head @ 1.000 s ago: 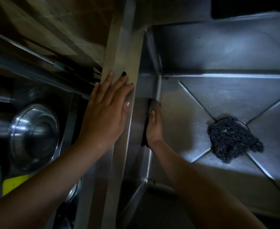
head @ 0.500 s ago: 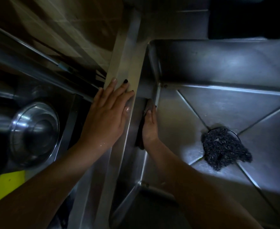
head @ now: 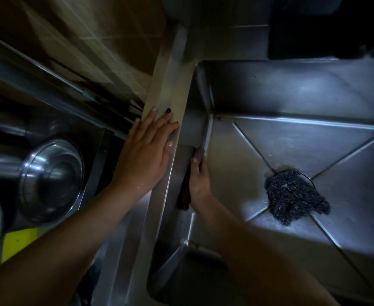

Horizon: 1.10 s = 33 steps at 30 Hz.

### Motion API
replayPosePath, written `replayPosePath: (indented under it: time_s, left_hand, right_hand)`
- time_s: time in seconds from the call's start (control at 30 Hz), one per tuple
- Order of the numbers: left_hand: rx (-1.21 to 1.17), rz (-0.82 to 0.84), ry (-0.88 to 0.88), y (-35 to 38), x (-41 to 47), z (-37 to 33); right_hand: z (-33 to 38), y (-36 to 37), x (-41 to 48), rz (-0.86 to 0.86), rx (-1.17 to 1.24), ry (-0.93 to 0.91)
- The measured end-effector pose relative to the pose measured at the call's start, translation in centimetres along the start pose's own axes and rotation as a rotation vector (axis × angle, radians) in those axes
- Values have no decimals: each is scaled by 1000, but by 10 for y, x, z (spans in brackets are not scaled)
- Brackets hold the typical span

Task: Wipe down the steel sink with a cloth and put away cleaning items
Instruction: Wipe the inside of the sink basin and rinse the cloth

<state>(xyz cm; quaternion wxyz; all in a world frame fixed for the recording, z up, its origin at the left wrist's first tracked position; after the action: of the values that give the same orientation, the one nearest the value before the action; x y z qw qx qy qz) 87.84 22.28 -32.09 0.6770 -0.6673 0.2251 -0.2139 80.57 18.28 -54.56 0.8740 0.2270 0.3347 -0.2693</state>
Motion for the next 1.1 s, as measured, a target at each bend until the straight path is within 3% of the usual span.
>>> replayPosePath:
  time_s: [0.13, 0.27, 0.53, 0.63, 0.77, 1.1]
  left_hand:
    - [-8, -1, 11, 2, 0, 1]
    - [-24, -7, 11, 2, 0, 2]
    - [-81, -24, 25, 1, 0, 1]
    - [-170, -43, 29, -2, -1, 2]
    - [-499, -59, -75, -15, -14, 12]
    - [-320, 71, 54, -11, -80, -1]
  right_hand:
    - [-5, -13, -2, -42, 47, 114]
    - [-15, -17, -15, -65, 293, 228]
    - [-7, -23, -51, -3, 476, 291]
    - [7, -33, -67, 0, 479, 262]
    - [15, -35, -88, 60, 527, 227]
    - [6, -18, -146, 102, 392, 87]
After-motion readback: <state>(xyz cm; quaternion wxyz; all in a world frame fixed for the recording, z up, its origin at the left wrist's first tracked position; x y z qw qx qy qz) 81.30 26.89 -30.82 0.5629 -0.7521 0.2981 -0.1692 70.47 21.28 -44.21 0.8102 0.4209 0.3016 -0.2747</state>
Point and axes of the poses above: each hand's wrist, its own x-axis towards the middle knuckle, its own y-axis out of the palm, z = x × y, the point moved 10 cm from there along x, towards the middle knuckle, and after that the axes turned 7 degrees about x, right-handed, at the moved point
